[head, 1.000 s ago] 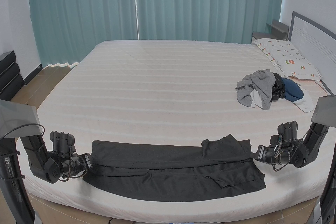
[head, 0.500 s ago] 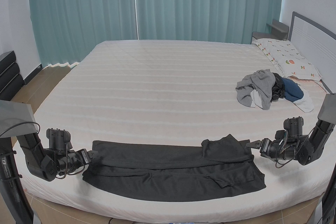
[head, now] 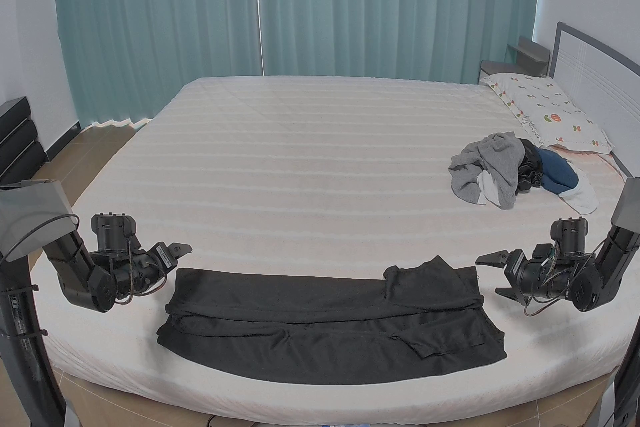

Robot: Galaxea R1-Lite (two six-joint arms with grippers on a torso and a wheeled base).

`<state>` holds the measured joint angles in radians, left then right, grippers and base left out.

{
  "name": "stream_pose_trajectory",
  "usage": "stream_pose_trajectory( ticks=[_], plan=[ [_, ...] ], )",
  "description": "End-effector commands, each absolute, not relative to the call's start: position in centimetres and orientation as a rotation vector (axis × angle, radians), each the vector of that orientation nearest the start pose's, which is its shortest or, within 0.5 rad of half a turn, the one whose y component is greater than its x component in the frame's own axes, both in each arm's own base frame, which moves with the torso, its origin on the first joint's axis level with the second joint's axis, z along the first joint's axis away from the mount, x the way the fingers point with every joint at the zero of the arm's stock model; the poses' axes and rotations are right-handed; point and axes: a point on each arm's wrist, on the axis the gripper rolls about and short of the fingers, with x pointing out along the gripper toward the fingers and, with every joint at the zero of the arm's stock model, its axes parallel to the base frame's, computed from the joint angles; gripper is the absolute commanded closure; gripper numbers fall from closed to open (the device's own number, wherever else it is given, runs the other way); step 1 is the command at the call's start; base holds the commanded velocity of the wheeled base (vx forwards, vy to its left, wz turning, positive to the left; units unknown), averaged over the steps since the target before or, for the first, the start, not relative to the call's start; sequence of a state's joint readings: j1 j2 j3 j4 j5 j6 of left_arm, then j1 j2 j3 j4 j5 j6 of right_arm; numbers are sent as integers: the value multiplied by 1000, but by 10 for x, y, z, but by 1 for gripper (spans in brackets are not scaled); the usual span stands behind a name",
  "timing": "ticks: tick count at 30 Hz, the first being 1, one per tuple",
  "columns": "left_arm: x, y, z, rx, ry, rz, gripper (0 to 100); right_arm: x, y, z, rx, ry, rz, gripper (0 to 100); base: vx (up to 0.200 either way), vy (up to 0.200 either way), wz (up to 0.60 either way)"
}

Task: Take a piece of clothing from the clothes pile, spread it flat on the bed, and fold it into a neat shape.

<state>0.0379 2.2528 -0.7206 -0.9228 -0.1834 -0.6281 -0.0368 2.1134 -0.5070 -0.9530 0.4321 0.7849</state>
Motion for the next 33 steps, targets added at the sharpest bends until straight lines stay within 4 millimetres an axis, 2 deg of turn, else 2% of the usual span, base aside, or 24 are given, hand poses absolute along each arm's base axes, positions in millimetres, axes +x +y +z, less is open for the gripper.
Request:
stream_pose_trajectory(
  ticks=[1, 2, 3, 10, 16, 25, 27, 29, 30, 31, 33],
  plan=[
    [371, 8, -25, -676, 672, 58, 0, 303, -3, 13, 921, 781, 108, 0, 0, 0, 0],
    [371, 8, -25, -676, 672, 58, 0, 303, -3, 13, 921, 781, 108, 0, 0, 0, 0],
    [373, 8, -26, -667, 672, 48, 100, 303, -3, 13, 921, 782, 107, 0, 0, 0, 0],
    [376, 10, -26, -673, 655, 52, 100, 303, -4, 9, 924, 794, 100, 0, 0, 0, 0],
    [390, 22, -17, -749, 587, 90, 100, 303, -8, 9, 931, 786, 88, 0, 0, 0, 0],
    [389, 25, -23, -762, 596, 108, 100, 302, -9, 7, 935, 793, 83, 0, 0, 0, 0],
    [381, 31, -13, -776, 582, 124, 100, 302, -9, 7, 935, 793, 83, 0, 0, 0, 0],
    [366, 33, 13, -815, 546, 119, 100, 300, -9, 7, 934, 796, 82, 0, 0, 0, 0],
    [366, 33, 13, -815, 546, 119, 100, 300, -9, 7, 934, 796, 82, 0, 0, 0, 0],
    [344, 28, 27, -842, 556, 114, 100, 299, -8, 8, 932, 796, 85, 0, 0, 0, 0],
    [323, 16, 38, -837, 573, 80, 100, 298, -7, 8, 932, 798, 86, 0, 0, 0, 0]
  ],
)
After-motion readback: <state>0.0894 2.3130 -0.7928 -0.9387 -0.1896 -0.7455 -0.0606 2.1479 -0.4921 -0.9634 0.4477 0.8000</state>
